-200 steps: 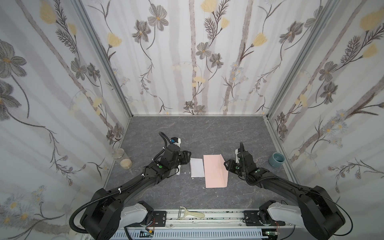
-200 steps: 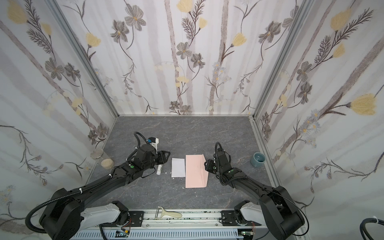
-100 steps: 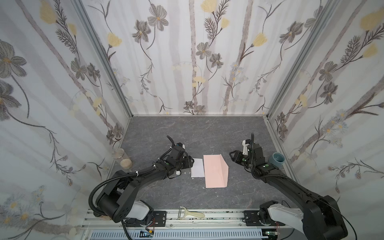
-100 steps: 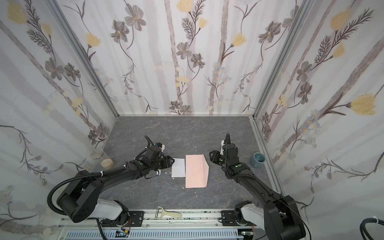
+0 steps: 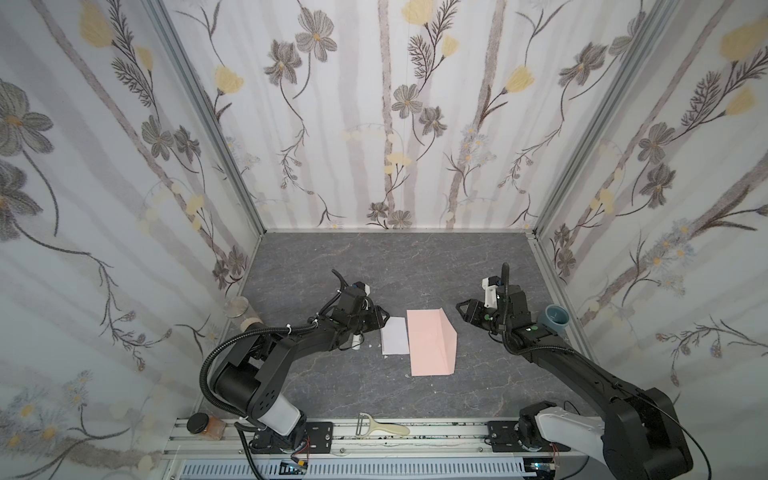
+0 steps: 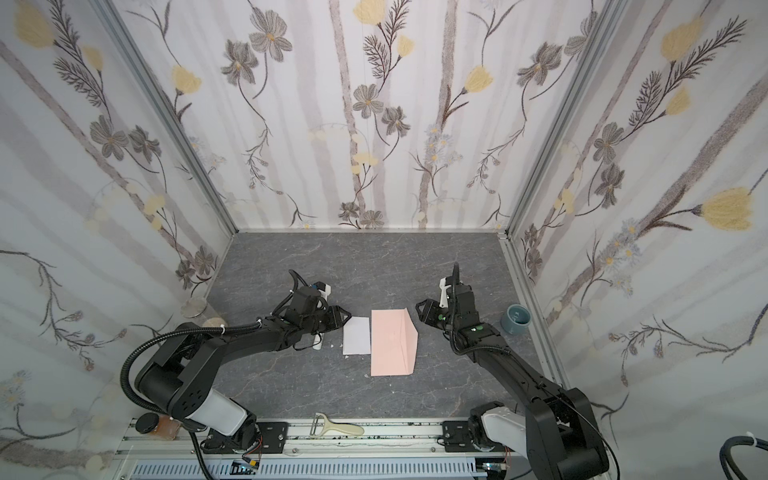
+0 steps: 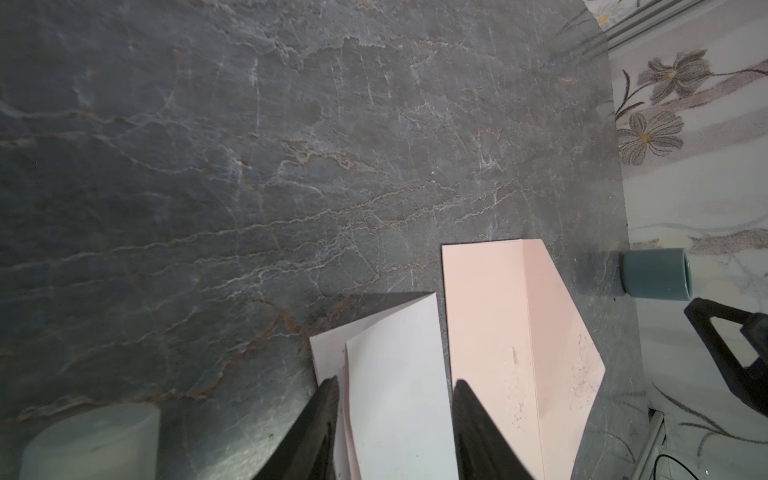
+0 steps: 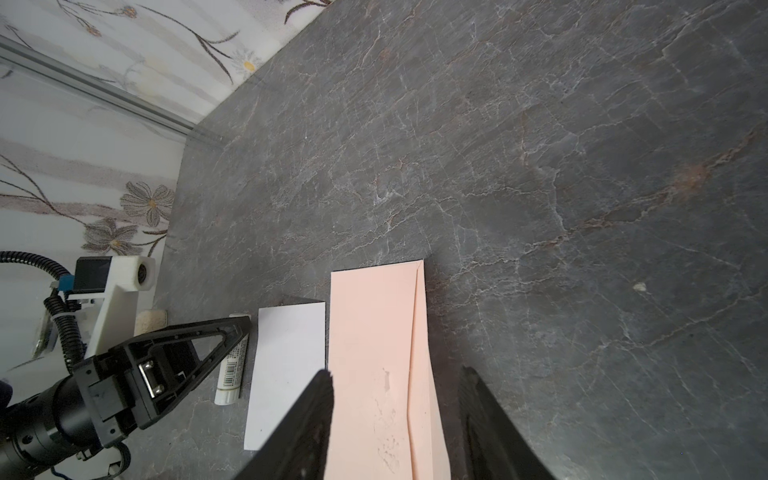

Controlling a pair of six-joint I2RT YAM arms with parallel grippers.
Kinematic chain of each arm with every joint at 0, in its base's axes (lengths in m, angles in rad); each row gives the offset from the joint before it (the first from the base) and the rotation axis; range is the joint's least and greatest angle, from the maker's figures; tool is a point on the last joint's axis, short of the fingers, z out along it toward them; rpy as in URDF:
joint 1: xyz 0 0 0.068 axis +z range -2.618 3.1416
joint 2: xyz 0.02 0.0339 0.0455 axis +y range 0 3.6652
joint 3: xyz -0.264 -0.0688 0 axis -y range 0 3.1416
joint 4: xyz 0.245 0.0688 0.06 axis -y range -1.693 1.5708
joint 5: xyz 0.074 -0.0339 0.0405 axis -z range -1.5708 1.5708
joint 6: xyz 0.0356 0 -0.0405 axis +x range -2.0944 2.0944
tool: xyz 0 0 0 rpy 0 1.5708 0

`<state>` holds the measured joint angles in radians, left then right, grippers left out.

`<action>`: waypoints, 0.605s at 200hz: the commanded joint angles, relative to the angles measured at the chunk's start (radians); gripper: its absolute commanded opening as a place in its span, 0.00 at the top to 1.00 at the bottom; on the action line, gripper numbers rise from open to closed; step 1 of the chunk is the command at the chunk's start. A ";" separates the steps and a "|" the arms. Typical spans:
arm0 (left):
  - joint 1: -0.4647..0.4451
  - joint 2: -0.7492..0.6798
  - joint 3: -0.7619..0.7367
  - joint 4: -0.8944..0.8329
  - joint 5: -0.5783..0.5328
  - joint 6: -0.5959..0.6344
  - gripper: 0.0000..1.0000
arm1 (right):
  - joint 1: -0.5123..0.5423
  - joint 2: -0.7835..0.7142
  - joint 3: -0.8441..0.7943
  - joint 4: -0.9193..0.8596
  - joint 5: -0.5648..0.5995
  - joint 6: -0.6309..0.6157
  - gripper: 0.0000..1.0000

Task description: Place the letter into the envelope and seal it

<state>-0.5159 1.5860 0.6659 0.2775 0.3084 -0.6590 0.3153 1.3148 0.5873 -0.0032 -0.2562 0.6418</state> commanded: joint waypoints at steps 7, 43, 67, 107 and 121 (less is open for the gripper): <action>0.007 0.036 0.022 0.046 0.033 0.004 0.55 | 0.000 0.001 0.006 0.022 -0.008 -0.006 0.50; 0.013 0.059 0.027 0.047 0.019 0.005 0.55 | 0.001 0.002 0.007 0.021 -0.008 -0.006 0.50; 0.013 0.075 0.036 0.048 0.032 0.010 0.56 | -0.001 0.003 0.009 0.018 -0.008 -0.007 0.50; 0.012 0.104 0.047 0.051 0.052 0.012 0.59 | -0.004 0.013 0.016 0.016 -0.009 -0.006 0.50; 0.013 0.112 0.047 0.052 0.058 0.010 0.60 | -0.004 0.019 0.020 0.015 -0.011 -0.005 0.50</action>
<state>-0.5049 1.6848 0.7059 0.2974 0.3473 -0.6548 0.3130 1.3239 0.5945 -0.0040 -0.2569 0.6422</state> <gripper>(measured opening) 0.409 0.501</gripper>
